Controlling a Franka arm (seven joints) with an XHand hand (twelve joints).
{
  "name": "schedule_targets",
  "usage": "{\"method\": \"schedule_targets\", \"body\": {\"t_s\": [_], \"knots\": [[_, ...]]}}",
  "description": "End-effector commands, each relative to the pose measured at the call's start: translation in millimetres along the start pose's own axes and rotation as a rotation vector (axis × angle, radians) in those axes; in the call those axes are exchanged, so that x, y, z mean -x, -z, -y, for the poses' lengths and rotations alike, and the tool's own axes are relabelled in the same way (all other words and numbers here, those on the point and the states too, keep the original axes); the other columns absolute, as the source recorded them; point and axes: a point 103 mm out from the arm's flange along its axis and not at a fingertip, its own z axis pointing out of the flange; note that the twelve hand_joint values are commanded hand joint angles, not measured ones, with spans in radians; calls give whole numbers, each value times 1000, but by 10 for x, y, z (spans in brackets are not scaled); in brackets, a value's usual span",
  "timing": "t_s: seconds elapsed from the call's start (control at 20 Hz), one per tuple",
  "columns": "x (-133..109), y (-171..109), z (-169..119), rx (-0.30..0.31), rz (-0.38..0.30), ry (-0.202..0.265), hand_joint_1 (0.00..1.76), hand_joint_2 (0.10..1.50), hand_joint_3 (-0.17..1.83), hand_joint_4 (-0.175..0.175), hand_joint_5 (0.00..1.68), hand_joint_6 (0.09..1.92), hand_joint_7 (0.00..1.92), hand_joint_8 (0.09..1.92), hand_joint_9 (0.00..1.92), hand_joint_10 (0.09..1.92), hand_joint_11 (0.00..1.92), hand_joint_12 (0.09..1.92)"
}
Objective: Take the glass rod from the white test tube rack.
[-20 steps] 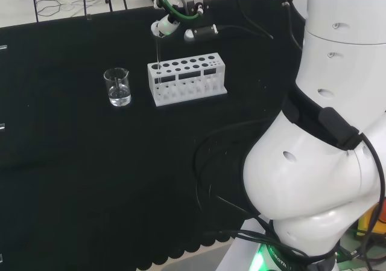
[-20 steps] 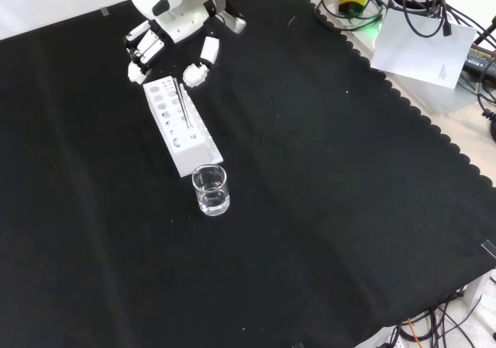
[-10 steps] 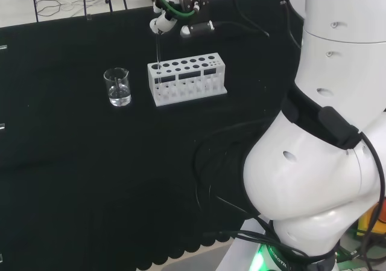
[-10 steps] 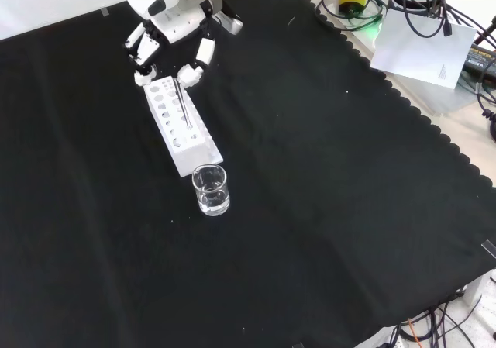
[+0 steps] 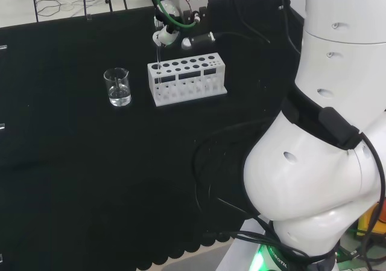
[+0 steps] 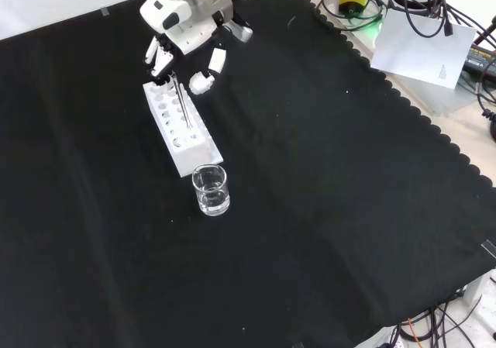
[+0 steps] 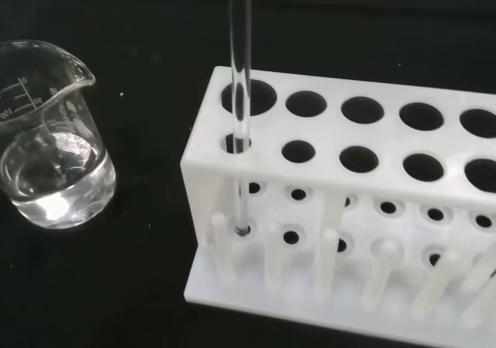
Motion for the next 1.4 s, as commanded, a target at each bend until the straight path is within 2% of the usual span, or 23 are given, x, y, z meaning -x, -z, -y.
{"method": "schedule_targets", "body": {"t_s": [0.05, 0.3, 0.4, 0.55, 0.6, 0.7, 0.8, 0.95, 1.05, 1.1, 1.2, 1.25, 1.4], "knots": [[-104, 57, -70, 30, 4, 34, 852, 888, 672, -175, 338, 1004, 791, 935, 1029, 883, 756, 1274], [-135, 23, -95, 37, -4, 46, 931, 867, 699, -175, 398, 1043, 865, 953, 1210, 896, 1028, 1179], [-155, 5, -110, 39, 2, 52, 1006, 849, 715, -175, 466, 1081, 915, 1005, 1302, 946, 1221, 1106], [-171, 29, -123, 52, 3, 55, 1105, 821, 744, -175, 547, 1119, 988, 1083, 1377, 999, 1410, 1006], [-184, 42, -127, 62, 5, 58, 1202, 805, 730, -175, 566, 1128, 987, 1138, 1394, 1009, 1453, 986], [-202, 56, -140, 69, 10, 58, 1226, 1003, 375, -175, 706, 1237, 896, 1250, 1426, 1030, 1526, 957], [-216, 63, -147, 64, 26, 51, 1227, 1112, 158, -175, 778, 1250, 875, 1261, 1458, 1043, 1586, 934], [-235, 67, -166, 51, 52, 32, 1225, 1159, 69, -175, 793, 1262, 860, 1269, 1471, 1046, 1627, 930], [-229, 63, -177, 47, 43, 33, 1231, 1167, 45, -175, 731, 1273, 941, 1218, 1476, 1024, 1662, 919], [-217, 57, -174, 60, 32, 47, 1228, 1173, 37, -175, 747, 1274, 914, 1233, 1479, 1010, 1681, 905], [-207, 59, -179, 88, 23, 42, 1235, 1165, 16, -175, 817, 1214, 909, 1207, 1493, 988, 1702, 834], [-227, 166, -222, 80, 58, 0, 1250, 1146, 2, -175, 855, 1107, 978, 1164, 1502, 997, 1690, 800], [-180, 304, -114, 149, 52, -23, 1287, 1139, -122, -175, 991, 808, 1125, 1059, 1540, 1045, 1675, 804]]}}
